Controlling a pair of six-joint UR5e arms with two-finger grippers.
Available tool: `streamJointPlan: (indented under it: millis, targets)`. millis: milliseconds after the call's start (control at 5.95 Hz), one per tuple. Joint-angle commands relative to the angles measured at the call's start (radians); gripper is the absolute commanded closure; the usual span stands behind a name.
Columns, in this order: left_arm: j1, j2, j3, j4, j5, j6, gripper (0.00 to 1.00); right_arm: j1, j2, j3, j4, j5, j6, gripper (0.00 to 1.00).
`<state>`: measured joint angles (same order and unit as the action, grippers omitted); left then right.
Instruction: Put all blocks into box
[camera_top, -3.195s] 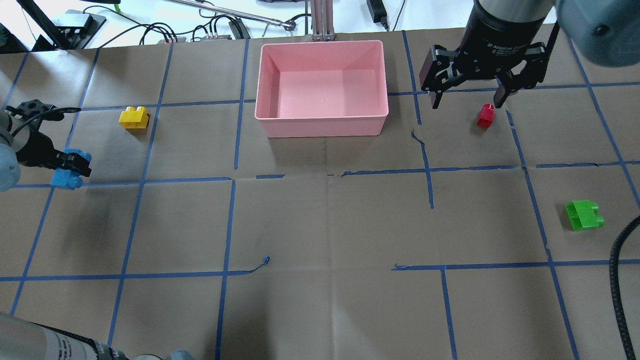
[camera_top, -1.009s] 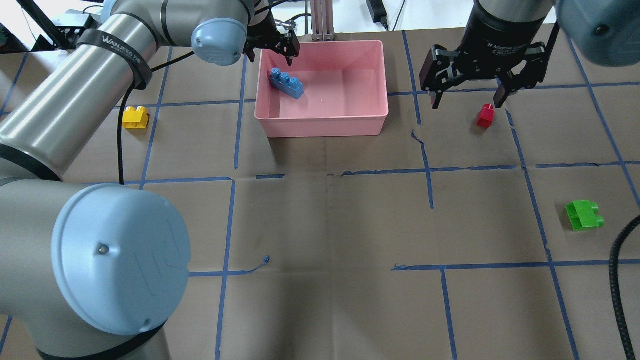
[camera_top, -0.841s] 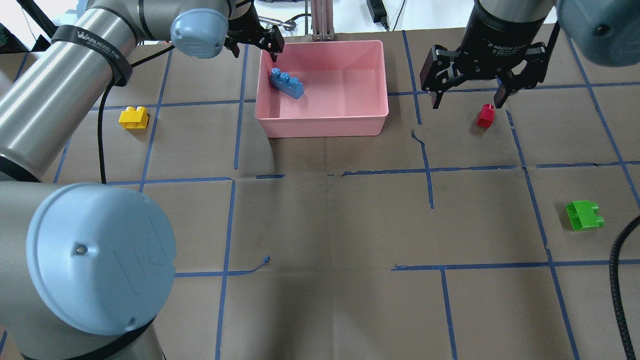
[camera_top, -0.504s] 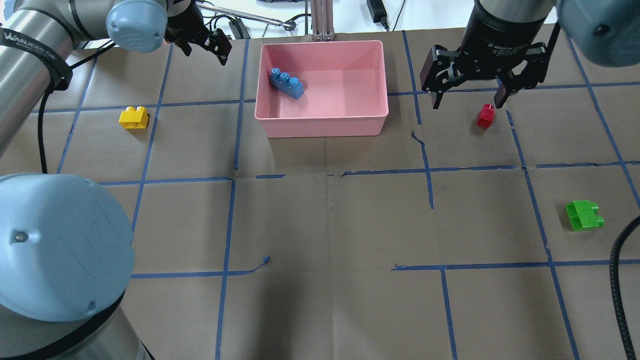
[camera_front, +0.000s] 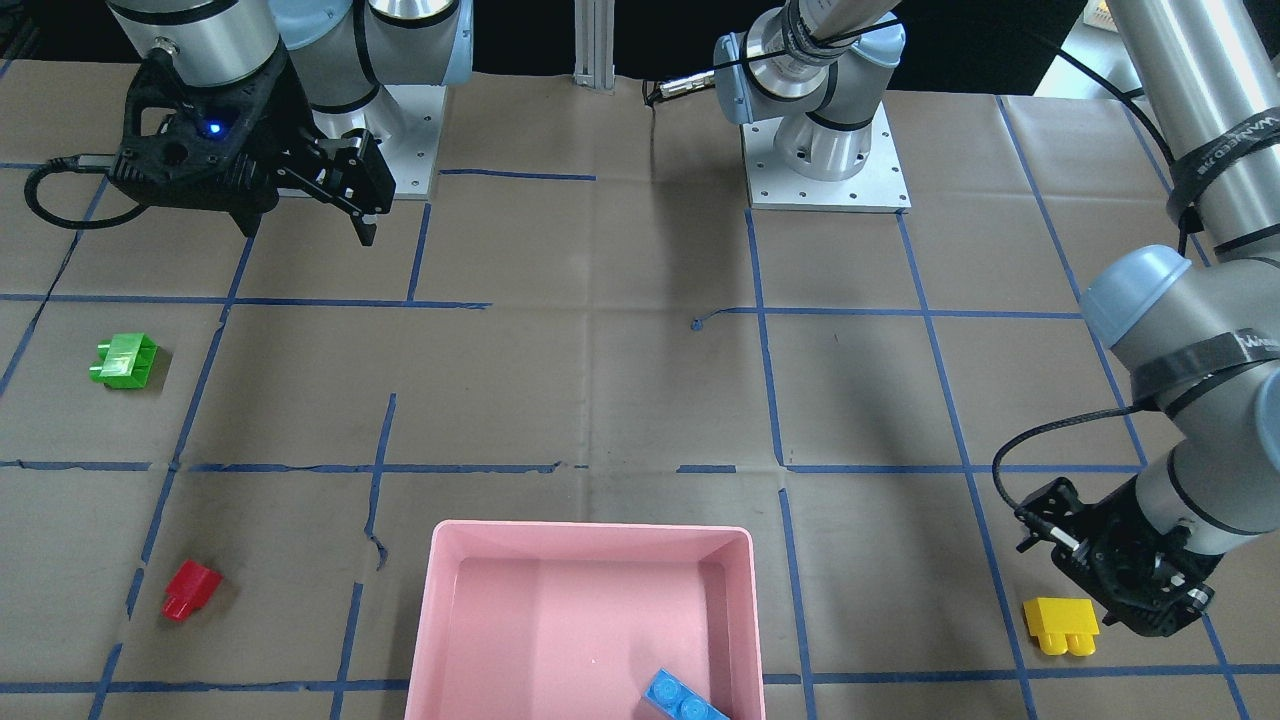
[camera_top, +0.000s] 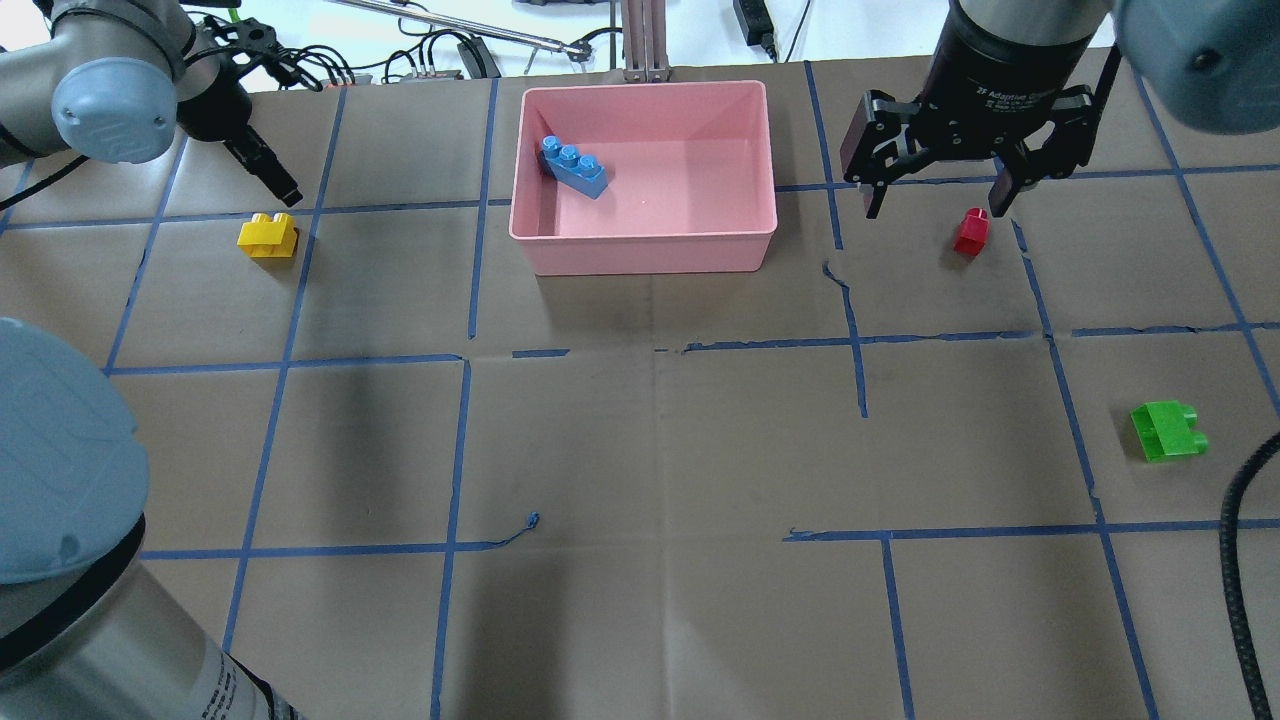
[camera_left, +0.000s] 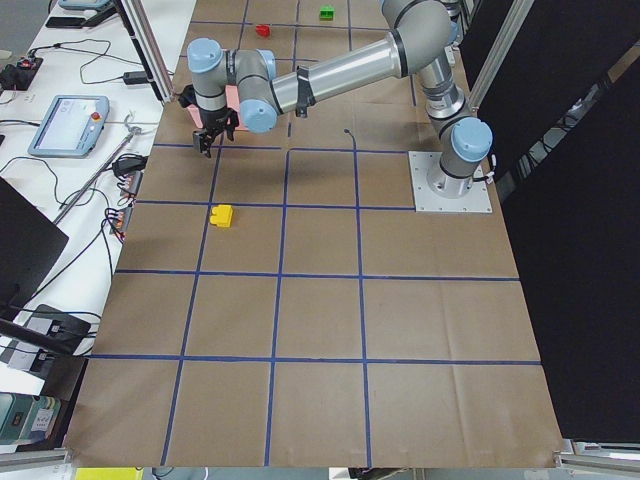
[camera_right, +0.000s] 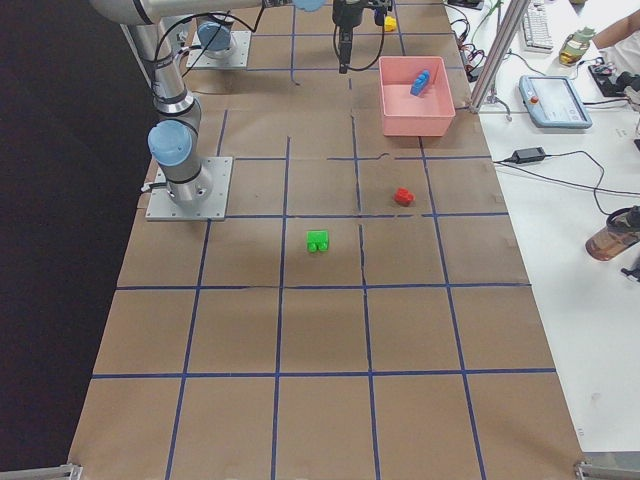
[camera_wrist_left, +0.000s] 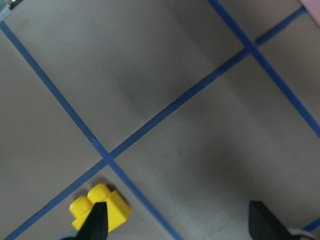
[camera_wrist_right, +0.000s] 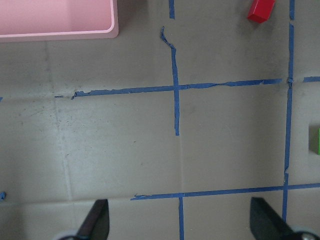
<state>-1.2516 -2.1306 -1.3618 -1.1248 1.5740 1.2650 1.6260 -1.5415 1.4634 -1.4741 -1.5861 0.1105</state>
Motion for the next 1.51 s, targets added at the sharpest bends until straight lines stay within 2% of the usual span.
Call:
streamJointPlan:
  millis: [0,168,673,1345]
  targets:
    - [0.043,-0.054,-0.043,0.151,-0.002,0.373,0.01,0.0,0.0,0.0,0.0,0.0,0.0,0.0]
    - [0.044,-0.077,-0.039,0.163,-0.002,0.508,0.01,0.0,0.0,0.0,0.0,-0.002,0.0,0.0]
    - [0.093,-0.156,-0.017,0.163,-0.006,0.537,0.02,0.002,-0.002,0.0,0.0,-0.002,0.0,0.0]
    - [0.092,-0.195,0.001,0.168,-0.014,0.53,0.03,0.002,0.0,0.0,0.0,-0.002,0.0,0.0]
